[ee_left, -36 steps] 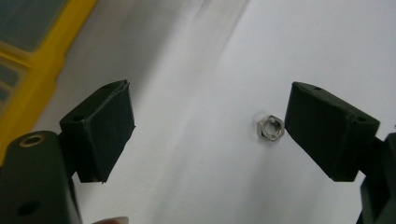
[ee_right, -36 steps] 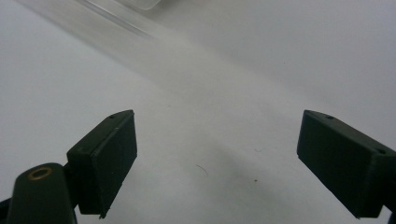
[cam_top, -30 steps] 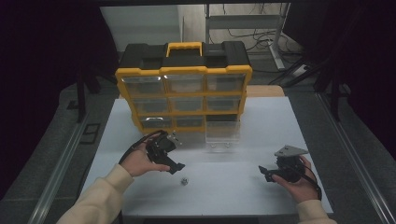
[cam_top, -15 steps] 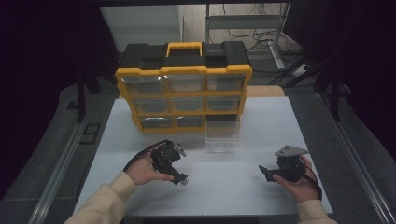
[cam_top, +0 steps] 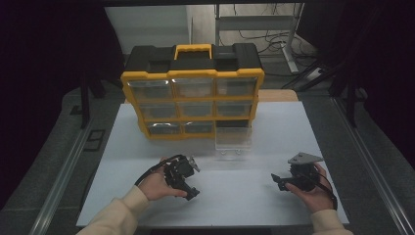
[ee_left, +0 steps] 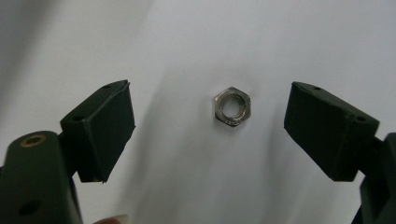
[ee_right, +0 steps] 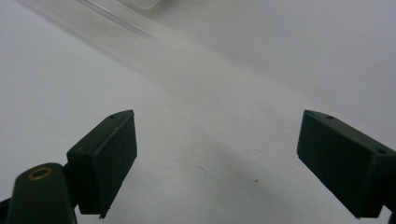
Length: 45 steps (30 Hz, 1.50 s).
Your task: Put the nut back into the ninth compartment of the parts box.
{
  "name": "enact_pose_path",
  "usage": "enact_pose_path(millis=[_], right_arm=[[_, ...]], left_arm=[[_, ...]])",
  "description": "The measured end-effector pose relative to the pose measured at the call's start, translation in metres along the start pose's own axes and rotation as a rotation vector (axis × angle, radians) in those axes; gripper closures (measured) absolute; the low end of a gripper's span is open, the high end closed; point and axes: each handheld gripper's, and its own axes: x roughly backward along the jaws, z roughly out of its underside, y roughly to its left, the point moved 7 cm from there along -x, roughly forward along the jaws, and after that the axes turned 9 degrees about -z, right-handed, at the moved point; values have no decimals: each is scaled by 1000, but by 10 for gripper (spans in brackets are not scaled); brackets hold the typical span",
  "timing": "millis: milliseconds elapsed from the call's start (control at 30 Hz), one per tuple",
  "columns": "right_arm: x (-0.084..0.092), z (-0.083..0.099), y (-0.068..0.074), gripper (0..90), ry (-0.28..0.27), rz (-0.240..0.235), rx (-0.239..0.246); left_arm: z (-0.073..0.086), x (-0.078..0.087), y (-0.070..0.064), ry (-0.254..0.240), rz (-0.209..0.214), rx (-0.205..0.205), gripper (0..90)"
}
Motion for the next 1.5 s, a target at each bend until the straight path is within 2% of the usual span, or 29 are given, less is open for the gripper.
enact_pose_path(millis=[300,667,1000,1233,1500], right_arm=[[0,0,0,128,2,0,-1],[0,0,0,128,1,0,-2],[0,0,-1,128,1,1,-2],[0,0,0,128,1,1,-3],[0,0,-1,128,1,1,-2]], left_arm=[[2,-10,-5,18,9,-6,233],[3,-15,-9,35,4,-24,420],[3,-14,-11,37,18,-38,541],[2,-13,-11,37,35,-43,689],[2,-12,-11,38,48,-49,699]])
